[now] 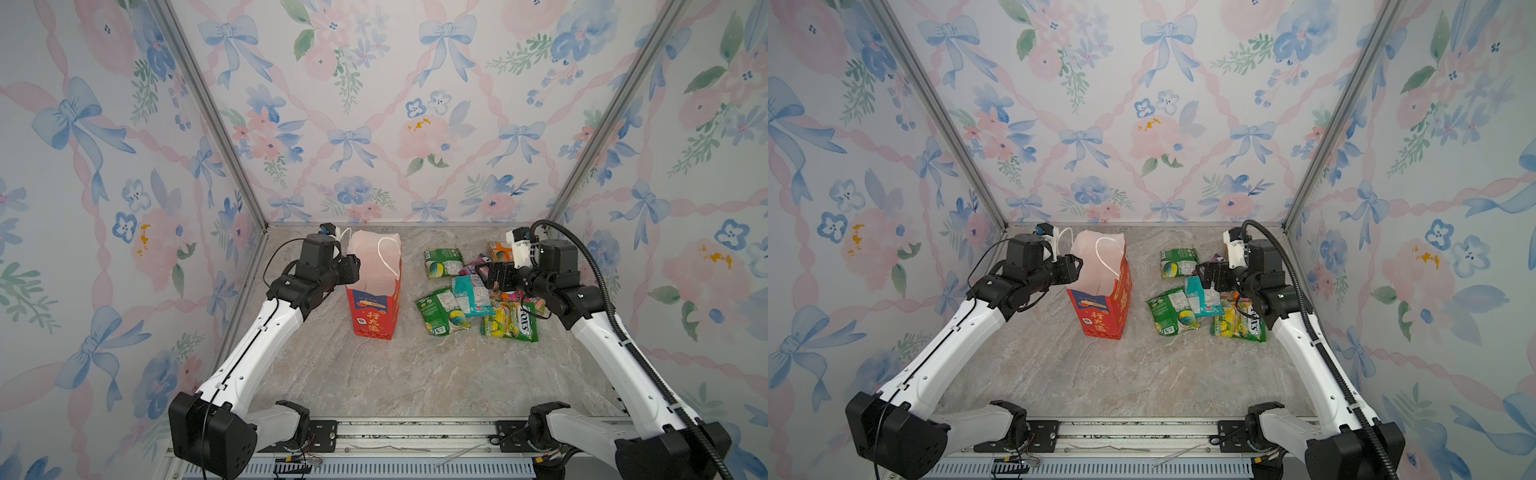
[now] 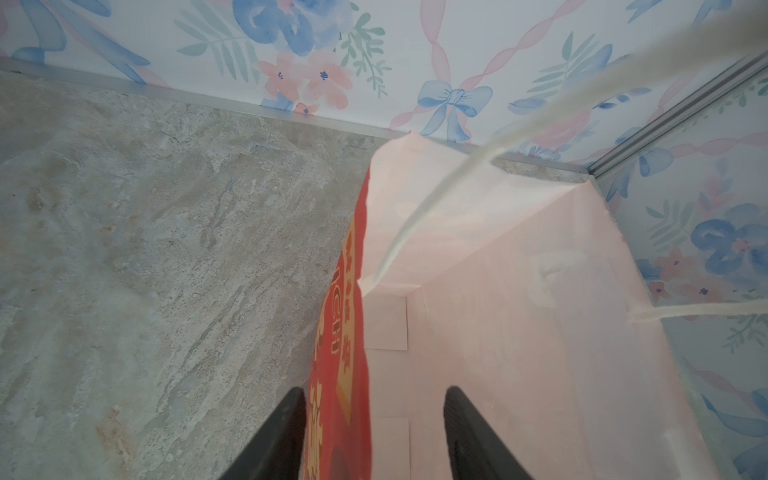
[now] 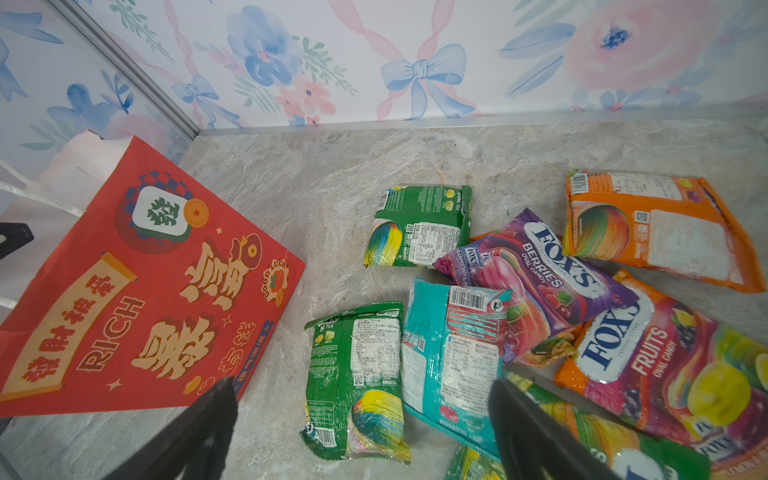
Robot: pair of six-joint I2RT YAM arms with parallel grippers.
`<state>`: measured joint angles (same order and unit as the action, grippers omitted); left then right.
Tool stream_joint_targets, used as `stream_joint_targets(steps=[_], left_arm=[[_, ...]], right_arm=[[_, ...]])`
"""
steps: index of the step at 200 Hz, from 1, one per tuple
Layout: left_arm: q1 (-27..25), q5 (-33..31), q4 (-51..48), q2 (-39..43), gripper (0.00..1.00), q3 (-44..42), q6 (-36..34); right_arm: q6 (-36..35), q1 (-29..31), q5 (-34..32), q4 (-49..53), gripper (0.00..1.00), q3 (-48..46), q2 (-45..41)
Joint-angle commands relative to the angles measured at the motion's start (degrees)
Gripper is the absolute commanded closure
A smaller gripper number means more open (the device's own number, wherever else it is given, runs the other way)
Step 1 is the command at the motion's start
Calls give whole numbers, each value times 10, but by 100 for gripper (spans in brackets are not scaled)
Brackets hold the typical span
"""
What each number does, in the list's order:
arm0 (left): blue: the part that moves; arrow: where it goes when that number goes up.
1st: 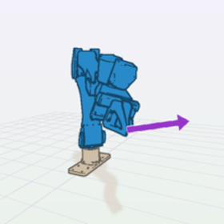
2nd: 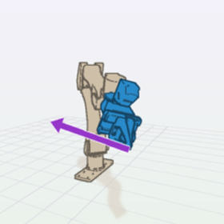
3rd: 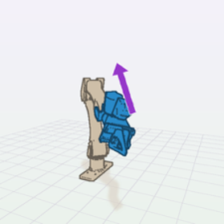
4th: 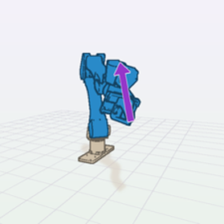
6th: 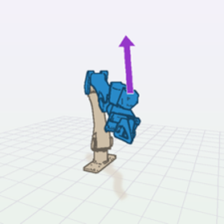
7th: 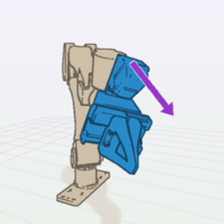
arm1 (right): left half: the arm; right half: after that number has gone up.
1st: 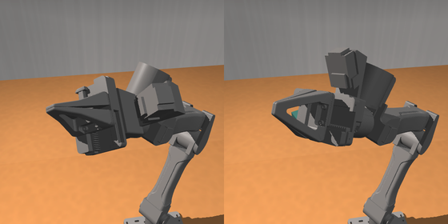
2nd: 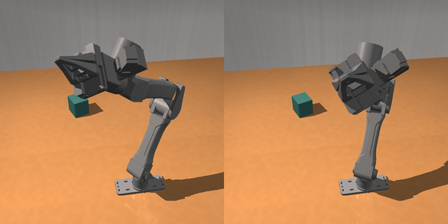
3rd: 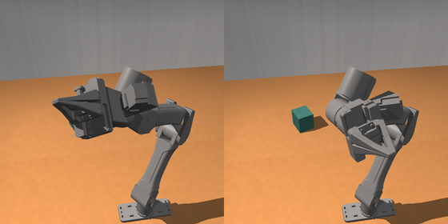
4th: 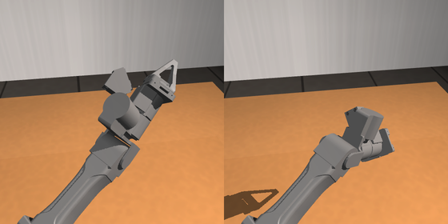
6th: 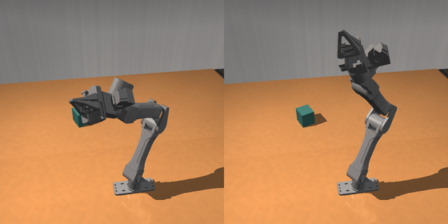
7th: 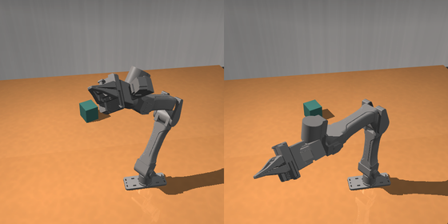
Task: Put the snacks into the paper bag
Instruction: 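Close the left gripper on the paper bag's rim nearest it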
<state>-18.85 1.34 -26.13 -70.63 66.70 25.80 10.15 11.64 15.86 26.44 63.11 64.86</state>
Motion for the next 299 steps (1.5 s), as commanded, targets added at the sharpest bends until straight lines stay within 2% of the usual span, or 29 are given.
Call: stream_joint_targets(steps=[1, 36, 85, 124, 167, 215, 276, 299], left_arm=[[-4, 7, -5, -3, 56, 19, -3], [-4, 12, -5, -5, 73, 19, -3], [-4, 13, -6, -14, 75, 21, -4], [-4, 14, -5, -14, 82, 23, -3], [-4, 13, -5, -11, 100, 22, 2], [-3, 13, -5, -12, 100, 16, 22], [-8, -19, -1, -2, 100, -20, 134], [-9, -35, 5, 7, 100, -30, 150]], right_arm=[[9, 9, -3, 17, 3, 6, -2], [9, 12, -4, 19, 3, 4, -3], [6, 13, -4, 21, 4, 3, -3], [6, 13, -4, 22, 3, 3, -4], [7, 14, -4, 22, 3, -1, -8], [5, 14, -4, 26, 3, -1, -10], [2, 14, -2, 26, 4, -2, -5], [-3, 15, -2, 30, 3, -2, -4]])
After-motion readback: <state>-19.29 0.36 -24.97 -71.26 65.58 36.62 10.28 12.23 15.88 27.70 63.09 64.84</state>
